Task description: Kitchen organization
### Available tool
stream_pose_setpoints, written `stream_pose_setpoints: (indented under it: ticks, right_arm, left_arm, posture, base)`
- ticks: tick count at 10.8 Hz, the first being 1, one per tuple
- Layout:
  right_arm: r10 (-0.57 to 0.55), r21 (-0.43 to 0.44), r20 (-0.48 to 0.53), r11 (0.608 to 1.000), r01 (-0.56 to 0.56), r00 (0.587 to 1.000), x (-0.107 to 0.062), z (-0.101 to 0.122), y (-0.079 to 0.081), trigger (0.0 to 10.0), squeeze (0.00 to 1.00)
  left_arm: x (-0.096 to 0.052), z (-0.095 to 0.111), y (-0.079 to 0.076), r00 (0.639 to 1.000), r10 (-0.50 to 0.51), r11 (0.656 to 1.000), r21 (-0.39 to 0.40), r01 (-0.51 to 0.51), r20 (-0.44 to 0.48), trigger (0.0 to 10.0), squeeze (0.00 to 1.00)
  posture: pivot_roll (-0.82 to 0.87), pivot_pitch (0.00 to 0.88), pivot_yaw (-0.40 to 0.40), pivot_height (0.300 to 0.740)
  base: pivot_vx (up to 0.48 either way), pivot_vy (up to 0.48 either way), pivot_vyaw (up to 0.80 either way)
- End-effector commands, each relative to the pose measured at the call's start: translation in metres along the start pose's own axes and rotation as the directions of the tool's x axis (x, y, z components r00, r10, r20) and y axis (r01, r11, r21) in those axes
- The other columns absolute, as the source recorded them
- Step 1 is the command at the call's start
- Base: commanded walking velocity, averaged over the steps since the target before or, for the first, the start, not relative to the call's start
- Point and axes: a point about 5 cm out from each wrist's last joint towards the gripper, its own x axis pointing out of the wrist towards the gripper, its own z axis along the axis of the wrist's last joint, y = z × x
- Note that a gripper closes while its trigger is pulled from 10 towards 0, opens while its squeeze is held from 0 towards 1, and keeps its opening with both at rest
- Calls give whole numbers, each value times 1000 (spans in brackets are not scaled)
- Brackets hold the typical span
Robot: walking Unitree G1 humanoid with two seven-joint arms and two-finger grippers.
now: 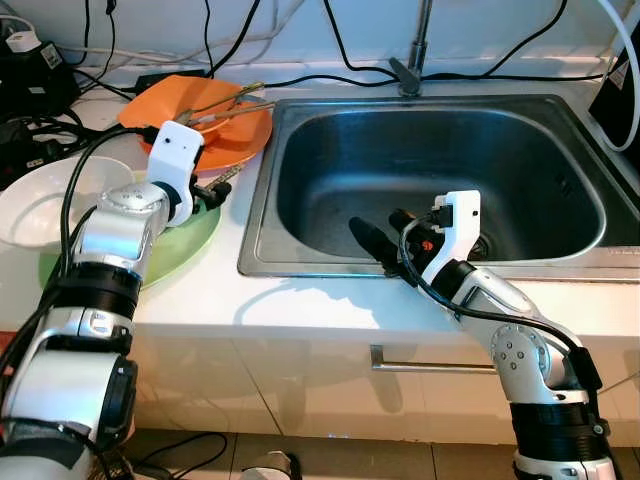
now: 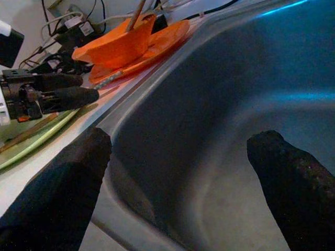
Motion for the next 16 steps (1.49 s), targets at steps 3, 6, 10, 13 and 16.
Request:
stream_pose_setpoints:
  ticks: [3,6,10,13,16]
  right_arm:
    - [-19,13,-29,1000,19,999,-3,-8,-1,10000,1000]
    - [-14,15,-33,1000,15,999,-2,-9,0,10000,1000]
    - [-16,20,-40,1000,16,999,-4,-12,1,10000,1000]
    - [-19,18,-38,1000,20,999,-3,-12,1,10000,1000]
    - [-22,14,-35,1000,23,999,-2,-12,1,10000,1000]
  left_arm:
    - [3,-17,-1,996,-38,999,-10,37,-81,10000,0]
    - [4,-21,-2,995,-58,998,-18,57,-86,1373,0]
    - [4,-27,0,993,-70,997,-29,68,-90,0,0]
    - [4,-25,1,995,-66,998,-29,64,-78,0,0]
    - [5,-19,1,997,-61,998,-34,59,-50,0,0]
  posture:
    - [226,85,103,740]
    - [227,91,102,740]
    - [229,95,100,740]
    - [231,92,103,740]
    - [229,88,103,740]
  base:
    - [0,0,0]
    - [0,0,0]
    - [0,0,0]
    - [0,0,0]
    - [0,0,0]
